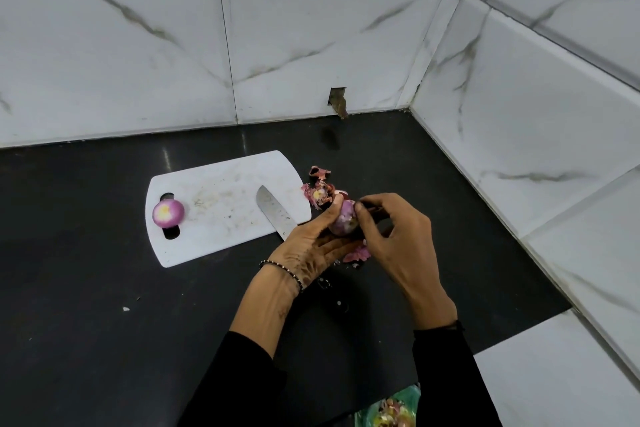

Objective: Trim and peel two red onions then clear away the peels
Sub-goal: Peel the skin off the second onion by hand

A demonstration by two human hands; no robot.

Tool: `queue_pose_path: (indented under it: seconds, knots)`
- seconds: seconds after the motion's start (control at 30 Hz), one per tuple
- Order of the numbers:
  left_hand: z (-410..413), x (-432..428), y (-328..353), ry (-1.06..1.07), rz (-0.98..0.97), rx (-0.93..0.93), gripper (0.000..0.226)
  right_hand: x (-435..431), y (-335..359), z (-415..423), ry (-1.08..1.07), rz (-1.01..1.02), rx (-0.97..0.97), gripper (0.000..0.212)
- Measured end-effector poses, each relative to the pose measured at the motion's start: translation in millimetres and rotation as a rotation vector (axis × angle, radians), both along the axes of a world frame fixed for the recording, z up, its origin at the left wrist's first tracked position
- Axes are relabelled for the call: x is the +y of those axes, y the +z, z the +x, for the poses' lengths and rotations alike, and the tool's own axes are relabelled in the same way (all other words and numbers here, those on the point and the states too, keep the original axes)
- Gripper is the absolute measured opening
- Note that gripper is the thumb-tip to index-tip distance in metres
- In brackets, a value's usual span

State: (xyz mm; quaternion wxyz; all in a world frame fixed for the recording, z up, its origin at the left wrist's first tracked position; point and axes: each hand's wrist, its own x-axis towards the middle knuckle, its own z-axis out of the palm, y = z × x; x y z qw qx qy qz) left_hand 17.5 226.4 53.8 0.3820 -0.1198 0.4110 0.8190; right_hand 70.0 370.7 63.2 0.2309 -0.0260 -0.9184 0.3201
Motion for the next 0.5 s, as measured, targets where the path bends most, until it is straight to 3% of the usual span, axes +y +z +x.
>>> queue_pose_path:
  seconds: [0.17, 0.27, 0.43, 0.5]
  knots:
    - [0.1, 1.4, -4.8, 0.002, -0.041, 0.015, 0.035, -0.1, -1.7, 4.5, 0.051, 0.033, -0.010, 0.015]
    - [-0.6, 0.9, -7.2, 0.003, -0.067, 0.032, 0.044, -0.4, 0.0, 7.3, 0.070, 0.013, -0.009, 0.013]
    - [0.2, 0.0, -6.1, -0.028, -0.075, 0.037, 0.031, -1.7, 1.9, 7.4, 0.074, 0.016, -0.012, 0.014]
    - [0.6, -0.1, -7.2, -0.015, -0.085, 0.036, 0.039, -3.3, 2.6, 7.0, 0.060, -0.002, -0.003, 0.015]
